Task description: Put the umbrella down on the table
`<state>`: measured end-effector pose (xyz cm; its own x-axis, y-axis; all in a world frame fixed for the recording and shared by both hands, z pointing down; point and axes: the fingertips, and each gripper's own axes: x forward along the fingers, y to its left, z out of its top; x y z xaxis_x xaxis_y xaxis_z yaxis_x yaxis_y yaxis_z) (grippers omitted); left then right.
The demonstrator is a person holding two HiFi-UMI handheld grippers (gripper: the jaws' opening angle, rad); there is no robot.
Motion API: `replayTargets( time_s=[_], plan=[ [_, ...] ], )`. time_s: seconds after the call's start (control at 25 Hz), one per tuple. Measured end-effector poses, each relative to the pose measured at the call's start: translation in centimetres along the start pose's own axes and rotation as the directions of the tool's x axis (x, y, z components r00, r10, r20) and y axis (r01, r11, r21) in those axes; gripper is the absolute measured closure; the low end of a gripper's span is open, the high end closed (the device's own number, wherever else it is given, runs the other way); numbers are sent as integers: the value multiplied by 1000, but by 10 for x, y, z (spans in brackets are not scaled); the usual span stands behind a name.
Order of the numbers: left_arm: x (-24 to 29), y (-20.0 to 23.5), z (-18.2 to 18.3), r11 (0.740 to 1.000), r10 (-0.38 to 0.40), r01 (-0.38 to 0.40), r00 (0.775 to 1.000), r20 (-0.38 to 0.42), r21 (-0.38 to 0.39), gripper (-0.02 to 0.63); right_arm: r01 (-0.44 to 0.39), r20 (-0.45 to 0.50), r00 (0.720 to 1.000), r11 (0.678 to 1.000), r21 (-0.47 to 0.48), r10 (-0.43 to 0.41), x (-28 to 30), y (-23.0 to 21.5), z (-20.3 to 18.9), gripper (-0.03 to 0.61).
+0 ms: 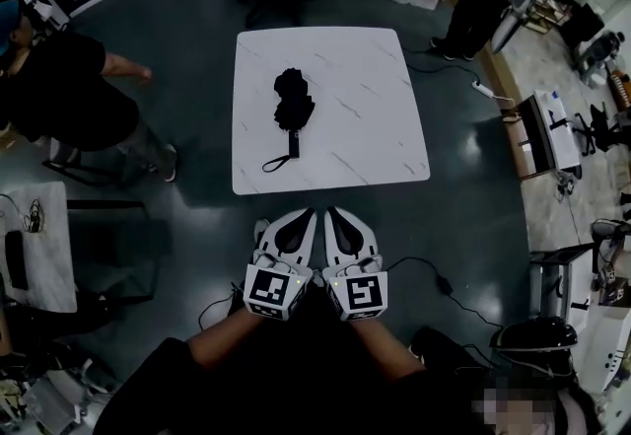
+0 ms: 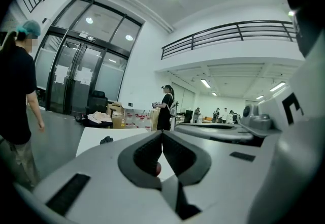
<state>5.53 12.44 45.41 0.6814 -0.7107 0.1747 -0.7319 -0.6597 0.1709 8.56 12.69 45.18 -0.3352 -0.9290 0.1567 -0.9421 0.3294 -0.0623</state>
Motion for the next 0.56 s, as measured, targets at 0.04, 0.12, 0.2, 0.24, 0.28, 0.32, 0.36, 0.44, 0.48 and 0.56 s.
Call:
replayTargets(
  time_s=[0.04,0.12,0.2,0.24,0.28,0.32,0.36,0.44,0.48,0.56],
  plan=[
    [-2,-5,-2,1000,4,-4,1000,1,5,595,-4,-1,1000,1000,-3,4,-5,-1,-2,561],
    [-6,-12,-3,1000,18,-18,1000,8,13,595,-17,8,1000,1000,-13,17,-12,-2,0,561],
    [-9,-15,-2,999,32,-33,999,18,18,595,-38,23,999,999,-27,39,-16,2,5,561],
    [-11,-16,-2,999,37,-38,999,21,21,595,-48,28,998,998,-33,49,-17,4,6,561],
    [-12,-17,-1,999,42,-43,999,25,22,595,-57,29,998,998,-39,58,-18,6,5,561],
    [-14,-17,0,999,46,-47,999,28,24,595,-66,29,997,997,-44,68,-18,9,5,561],
    [-16,-17,2,998,50,-51,998,32,26,595,-74,29,997,996,-49,76,-19,12,6,561],
    [-22,-16,5,998,55,-56,998,36,27,595,-85,32,996,995,-58,87,-20,18,11,561],
    [-25,-15,7,998,57,-58,998,37,27,595,-88,36,995,994,-61,91,-20,21,14,561],
    [-30,-12,9,998,63,-64,997,38,26,595,-92,49,994,993,-67,96,-20,26,21,561]
  ],
)
